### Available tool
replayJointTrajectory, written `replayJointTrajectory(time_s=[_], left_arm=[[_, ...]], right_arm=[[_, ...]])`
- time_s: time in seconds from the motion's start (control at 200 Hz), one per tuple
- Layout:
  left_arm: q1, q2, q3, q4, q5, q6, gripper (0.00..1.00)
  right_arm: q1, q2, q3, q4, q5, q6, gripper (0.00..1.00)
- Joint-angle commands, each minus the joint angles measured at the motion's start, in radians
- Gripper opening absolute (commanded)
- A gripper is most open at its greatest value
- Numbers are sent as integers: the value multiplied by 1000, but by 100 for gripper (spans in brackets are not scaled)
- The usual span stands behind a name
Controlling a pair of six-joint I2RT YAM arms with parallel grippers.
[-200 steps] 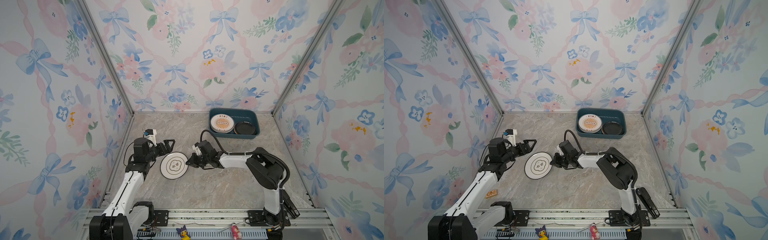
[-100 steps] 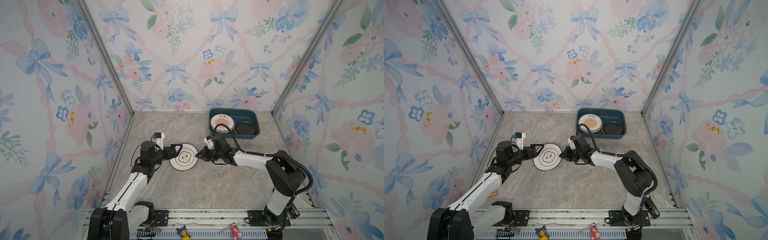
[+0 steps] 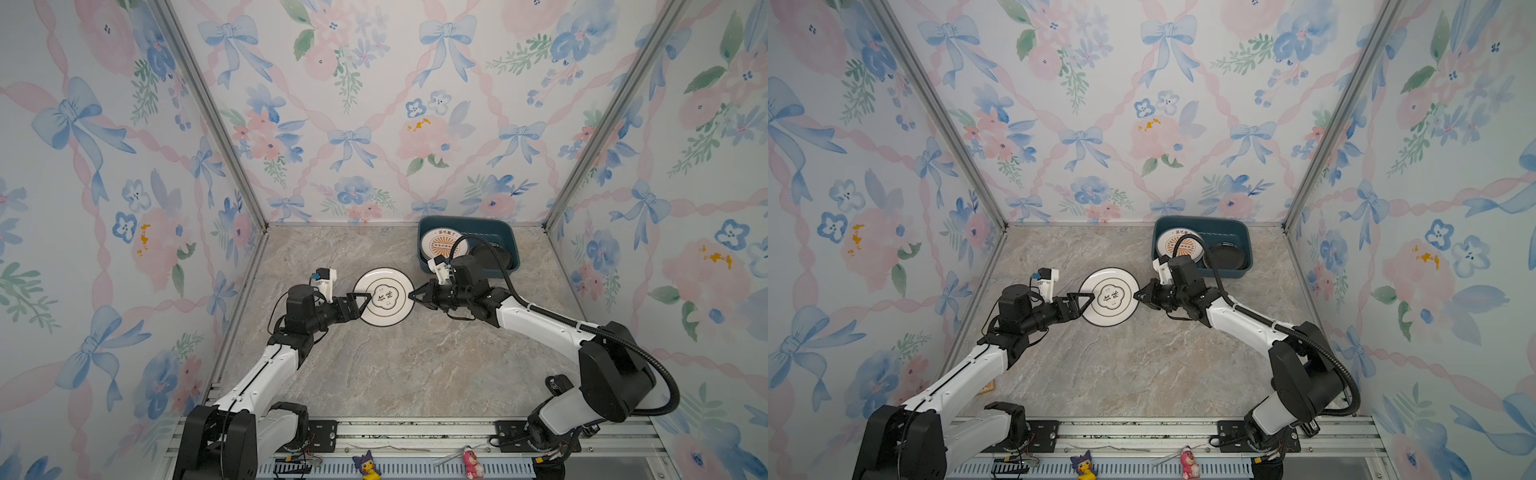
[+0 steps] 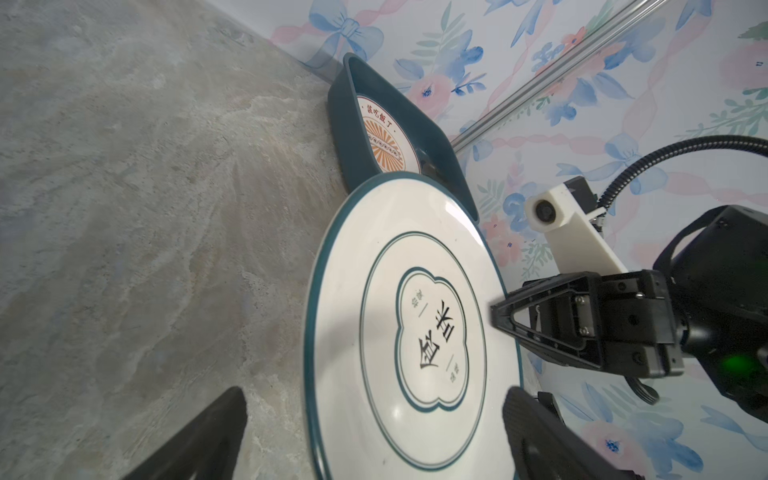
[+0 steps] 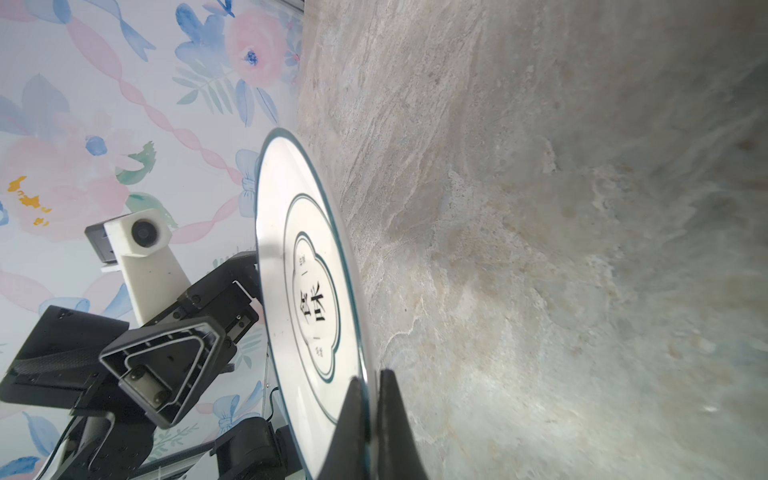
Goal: Place the plates into the plastic bin on the countertop
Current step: 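Tilt the white plate upright with the right gripper while the left gripper grasps its edge, then hold the upright white plate between both grippers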
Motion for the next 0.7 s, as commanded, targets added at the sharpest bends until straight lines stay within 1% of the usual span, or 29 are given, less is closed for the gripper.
replayJointTrajectory(time_s=[0.0,0.095,0.135,0.315,0.45,0.52,0.695], left_arm=[[-8,10,-2,38,26,-10,98],[-12,11,1,47,26,-19,98],[-17,12,0,53,28,-22,96],[-35,26,2,88,62,-42,76],[-37,29,-8,128,89,-60,59],[-39,32,-8,136,100,-64,57],[-39,31,-9,142,116,-65,45]], right_arm=[[-5,-42,34,-39,-21,-35,0],[-5,-46,36,-36,-25,-30,0],[-5,-44,33,-28,-29,-24,0],[-5,-36,27,10,-49,-2,0],[-5,-31,25,28,-61,4,0],[-6,-27,22,37,-63,7,0],[-5,-13,20,70,-84,14,0]])
